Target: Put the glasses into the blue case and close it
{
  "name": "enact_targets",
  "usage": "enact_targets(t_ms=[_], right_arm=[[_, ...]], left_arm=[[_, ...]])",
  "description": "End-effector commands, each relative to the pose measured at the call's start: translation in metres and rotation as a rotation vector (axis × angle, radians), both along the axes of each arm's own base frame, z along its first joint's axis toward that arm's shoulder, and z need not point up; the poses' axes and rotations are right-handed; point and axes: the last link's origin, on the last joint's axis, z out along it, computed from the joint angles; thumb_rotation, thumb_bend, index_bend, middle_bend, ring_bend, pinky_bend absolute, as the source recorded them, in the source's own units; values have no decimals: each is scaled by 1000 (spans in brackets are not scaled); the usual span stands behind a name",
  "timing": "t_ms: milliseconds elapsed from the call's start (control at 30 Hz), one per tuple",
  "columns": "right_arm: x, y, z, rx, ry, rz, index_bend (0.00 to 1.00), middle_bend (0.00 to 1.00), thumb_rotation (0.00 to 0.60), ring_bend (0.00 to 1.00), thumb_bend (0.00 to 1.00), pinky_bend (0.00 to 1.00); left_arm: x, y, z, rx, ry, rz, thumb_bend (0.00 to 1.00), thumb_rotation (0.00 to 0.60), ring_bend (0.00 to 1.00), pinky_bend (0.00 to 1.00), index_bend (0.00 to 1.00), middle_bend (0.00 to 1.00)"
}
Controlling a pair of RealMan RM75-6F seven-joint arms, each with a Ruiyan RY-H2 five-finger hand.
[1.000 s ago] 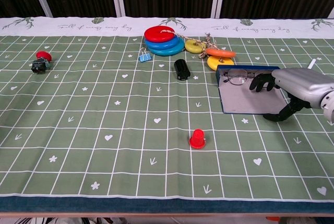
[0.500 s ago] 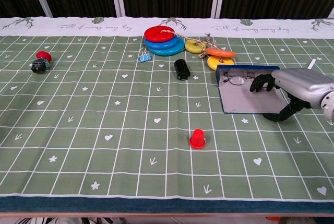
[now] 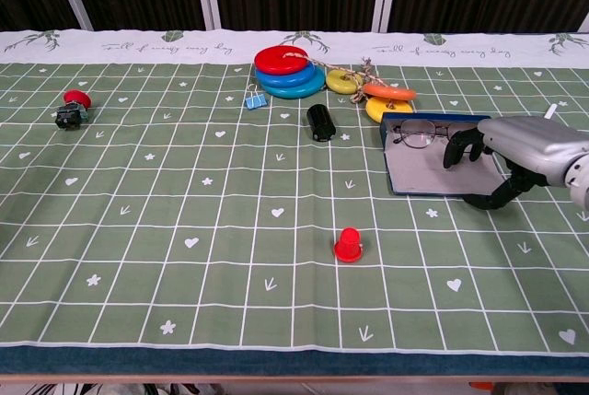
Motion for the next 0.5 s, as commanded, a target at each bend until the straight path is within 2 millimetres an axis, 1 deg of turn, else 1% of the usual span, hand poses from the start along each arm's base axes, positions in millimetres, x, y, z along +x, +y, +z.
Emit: enact_targets(t_ms=[33,500], right_arm=[[1,-2,1,-8,-5,3,386,340,600,323,507,258],[6,-14,1,-35,-25,13,386,342,600,323,509,258]], left_arm=[[0,0,0,0,0,1,232,600,0,0,119,0],[0,0,0,0,0,6,232,600,0,0,119,0]])
